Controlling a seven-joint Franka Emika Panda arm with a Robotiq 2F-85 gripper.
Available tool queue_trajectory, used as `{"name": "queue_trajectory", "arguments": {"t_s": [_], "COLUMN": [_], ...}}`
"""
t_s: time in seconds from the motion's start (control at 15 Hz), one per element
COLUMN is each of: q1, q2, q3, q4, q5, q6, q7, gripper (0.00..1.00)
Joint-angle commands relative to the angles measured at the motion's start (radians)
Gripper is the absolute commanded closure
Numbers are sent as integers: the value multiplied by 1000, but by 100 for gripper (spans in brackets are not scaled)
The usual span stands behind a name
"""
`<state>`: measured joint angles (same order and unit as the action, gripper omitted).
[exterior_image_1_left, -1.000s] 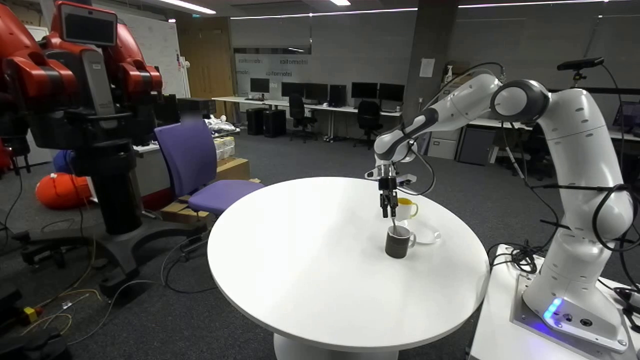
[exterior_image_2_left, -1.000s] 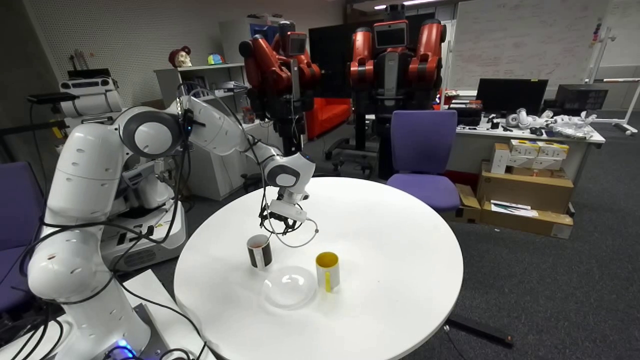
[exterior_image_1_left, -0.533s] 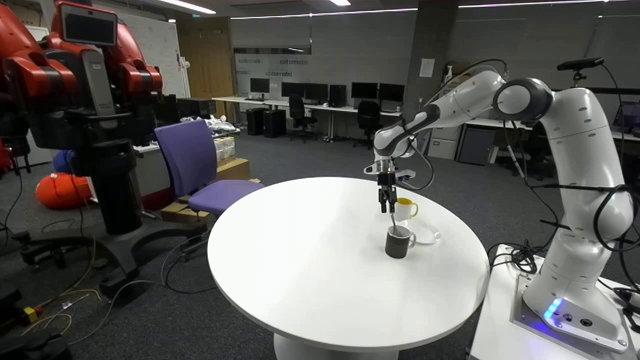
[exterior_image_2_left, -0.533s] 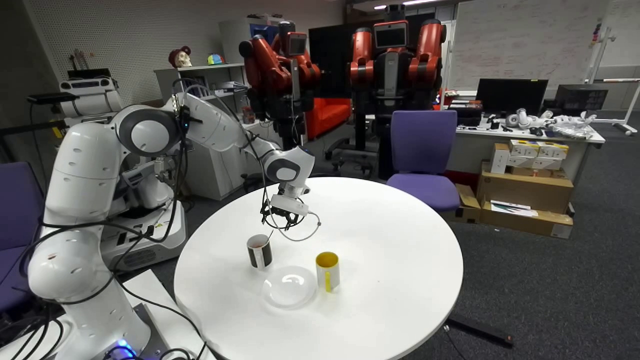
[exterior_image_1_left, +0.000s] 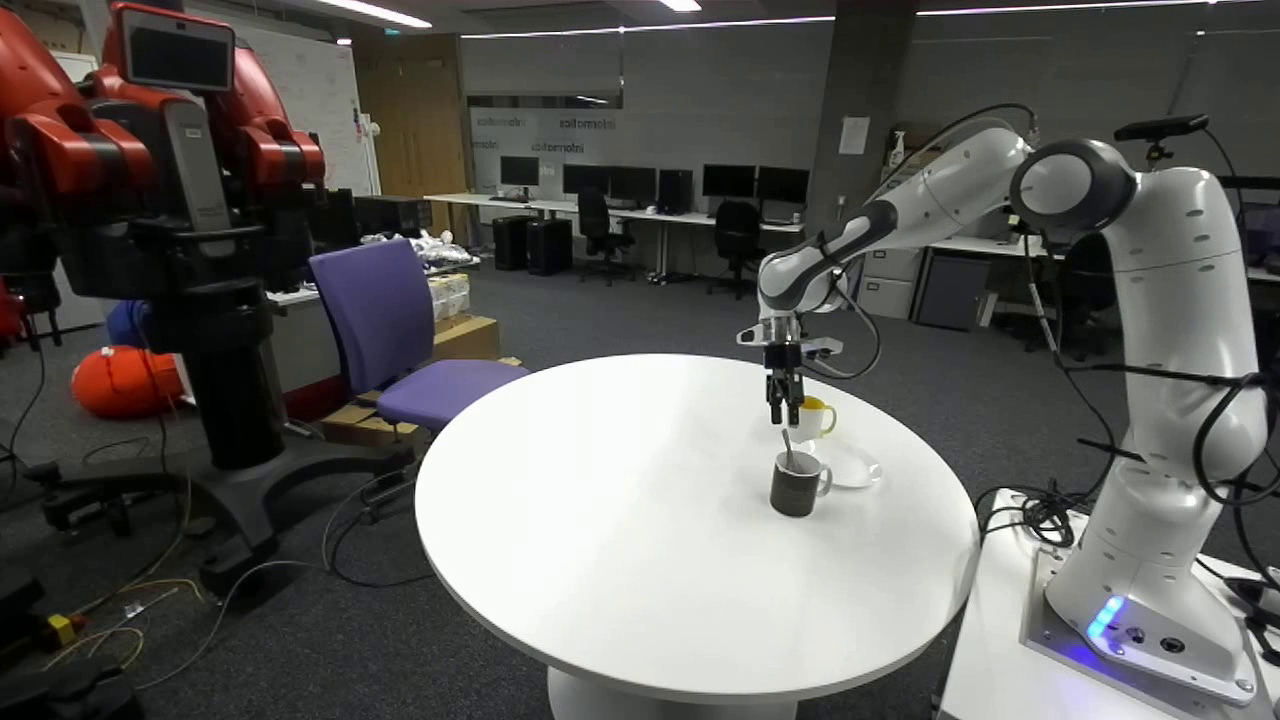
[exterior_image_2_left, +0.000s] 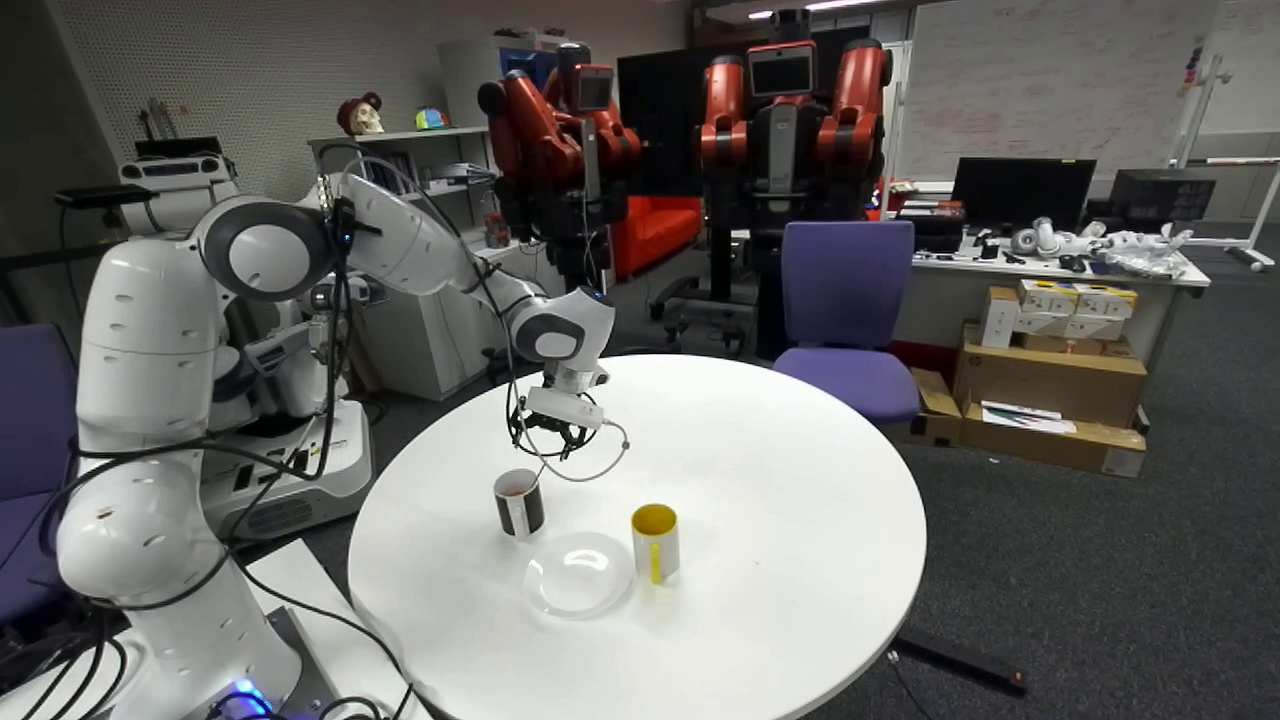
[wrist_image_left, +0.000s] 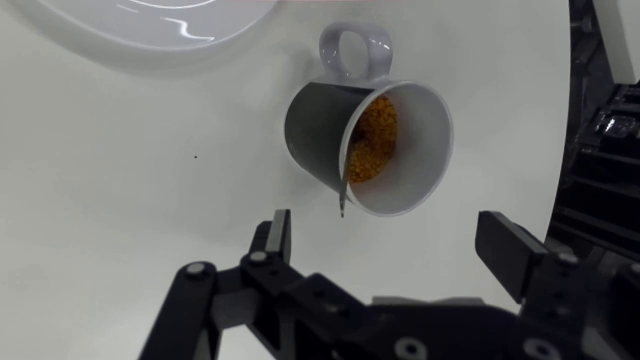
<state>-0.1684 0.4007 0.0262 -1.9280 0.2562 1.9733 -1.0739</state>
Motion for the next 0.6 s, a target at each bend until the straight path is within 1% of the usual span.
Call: {"name": "queue_trajectory", "arguments": {"t_s": [0.0, 0.53], "q1": [3, 5], "q2": [-101, -103], "q3": [-11, -16], "q4": [-124, -183], "q5": [-15, -15], "q6": [60, 127], "q7": [12, 2], "gripper": [0, 0]}}
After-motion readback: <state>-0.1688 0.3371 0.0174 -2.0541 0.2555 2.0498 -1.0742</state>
